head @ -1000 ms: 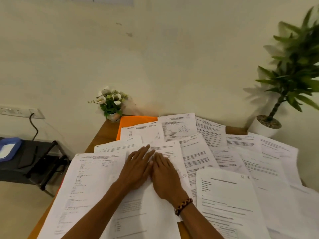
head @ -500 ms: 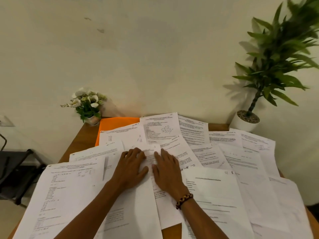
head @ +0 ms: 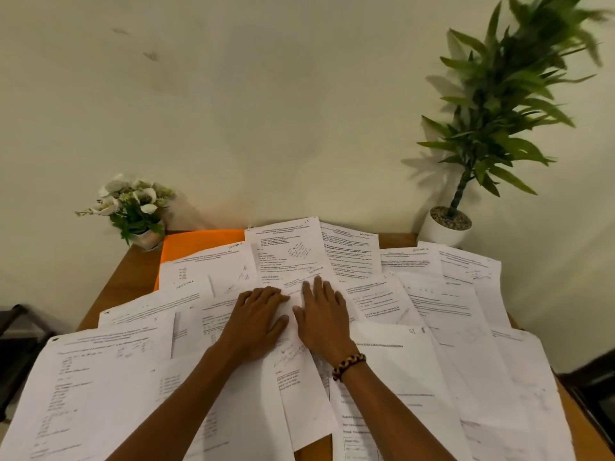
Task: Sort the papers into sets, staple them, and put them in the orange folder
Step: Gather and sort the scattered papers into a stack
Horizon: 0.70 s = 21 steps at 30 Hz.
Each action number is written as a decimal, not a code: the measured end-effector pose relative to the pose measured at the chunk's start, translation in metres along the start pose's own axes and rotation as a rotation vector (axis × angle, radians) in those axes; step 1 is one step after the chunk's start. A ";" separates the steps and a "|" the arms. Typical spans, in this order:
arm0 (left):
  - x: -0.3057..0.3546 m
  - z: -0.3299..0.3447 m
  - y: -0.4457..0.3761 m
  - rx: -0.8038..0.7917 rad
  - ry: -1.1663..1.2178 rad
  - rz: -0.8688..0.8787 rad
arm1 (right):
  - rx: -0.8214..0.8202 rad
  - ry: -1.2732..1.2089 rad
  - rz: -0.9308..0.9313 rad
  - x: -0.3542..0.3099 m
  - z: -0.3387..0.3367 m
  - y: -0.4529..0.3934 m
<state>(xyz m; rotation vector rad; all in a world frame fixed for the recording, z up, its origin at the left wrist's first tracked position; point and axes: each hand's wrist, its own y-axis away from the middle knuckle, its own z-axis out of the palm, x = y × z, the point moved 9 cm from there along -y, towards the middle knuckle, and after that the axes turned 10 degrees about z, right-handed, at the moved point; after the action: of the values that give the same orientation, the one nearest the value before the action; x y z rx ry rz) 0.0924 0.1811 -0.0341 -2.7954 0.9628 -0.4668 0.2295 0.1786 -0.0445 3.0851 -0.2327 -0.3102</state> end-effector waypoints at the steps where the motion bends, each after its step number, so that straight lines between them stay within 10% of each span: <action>1: -0.005 -0.003 -0.001 0.029 0.003 -0.024 | 0.022 0.011 0.000 0.000 0.000 0.001; 11: -0.027 0.001 0.013 -0.001 -0.005 -0.218 | 0.182 -0.037 -0.044 -0.039 -0.024 -0.013; 21: -0.022 0.006 0.014 -0.049 -0.030 -0.112 | -0.191 -0.032 -0.363 -0.122 0.014 -0.031</action>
<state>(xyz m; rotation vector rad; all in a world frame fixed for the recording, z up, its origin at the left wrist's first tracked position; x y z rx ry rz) 0.0703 0.1838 -0.0483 -2.9024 0.8263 -0.4191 0.1127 0.2279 -0.0357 2.9169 0.3406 -0.3669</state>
